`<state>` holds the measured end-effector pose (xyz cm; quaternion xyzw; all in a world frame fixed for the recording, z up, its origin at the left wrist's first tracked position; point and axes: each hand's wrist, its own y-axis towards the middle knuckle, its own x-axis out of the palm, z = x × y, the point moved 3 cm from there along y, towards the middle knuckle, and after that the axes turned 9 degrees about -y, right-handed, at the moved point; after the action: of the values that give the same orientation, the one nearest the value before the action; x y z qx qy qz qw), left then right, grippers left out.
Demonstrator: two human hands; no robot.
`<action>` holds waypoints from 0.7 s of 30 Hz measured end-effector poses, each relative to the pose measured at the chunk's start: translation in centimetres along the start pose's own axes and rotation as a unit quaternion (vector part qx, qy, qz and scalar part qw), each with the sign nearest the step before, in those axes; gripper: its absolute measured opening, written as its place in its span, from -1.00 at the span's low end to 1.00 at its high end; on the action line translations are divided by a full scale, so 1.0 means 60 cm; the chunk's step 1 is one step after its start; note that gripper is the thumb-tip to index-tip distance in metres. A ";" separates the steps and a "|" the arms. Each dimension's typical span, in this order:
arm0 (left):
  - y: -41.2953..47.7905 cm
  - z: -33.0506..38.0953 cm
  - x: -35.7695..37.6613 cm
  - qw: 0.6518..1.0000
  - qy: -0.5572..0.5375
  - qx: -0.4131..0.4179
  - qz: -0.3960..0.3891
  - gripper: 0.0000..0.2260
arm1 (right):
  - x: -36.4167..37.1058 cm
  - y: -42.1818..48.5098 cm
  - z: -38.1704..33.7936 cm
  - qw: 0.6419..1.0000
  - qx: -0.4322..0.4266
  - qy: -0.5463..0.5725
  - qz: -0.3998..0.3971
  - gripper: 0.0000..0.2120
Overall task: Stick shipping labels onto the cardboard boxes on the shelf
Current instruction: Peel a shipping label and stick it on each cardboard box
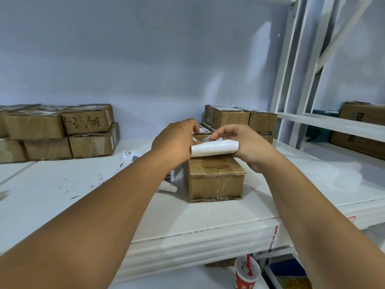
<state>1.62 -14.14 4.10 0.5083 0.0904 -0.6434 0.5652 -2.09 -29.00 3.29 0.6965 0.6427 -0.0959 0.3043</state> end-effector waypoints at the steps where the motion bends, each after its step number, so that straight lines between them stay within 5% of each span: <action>1: 0.000 0.000 0.000 1.000 0.000 -0.002 0.000 -0.71 | 0.000 0.001 0.002 1.000 0.010 0.008 0.003 -0.75; 10: -0.005 0.002 -0.003 1.000 0.020 -0.008 0.006 -0.61 | -0.005 0.004 0.007 0.994 0.077 0.056 0.047 -0.90; 21: -0.005 0.002 -0.005 1.000 0.017 -0.023 0.004 -0.60 | -0.011 0.009 0.015 0.992 0.072 0.053 0.086 -0.84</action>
<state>1.22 -13.95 4.24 0.5068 0.1126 -0.6300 0.5776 -1.44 -30.03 3.09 0.7736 0.5868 -0.0787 0.2261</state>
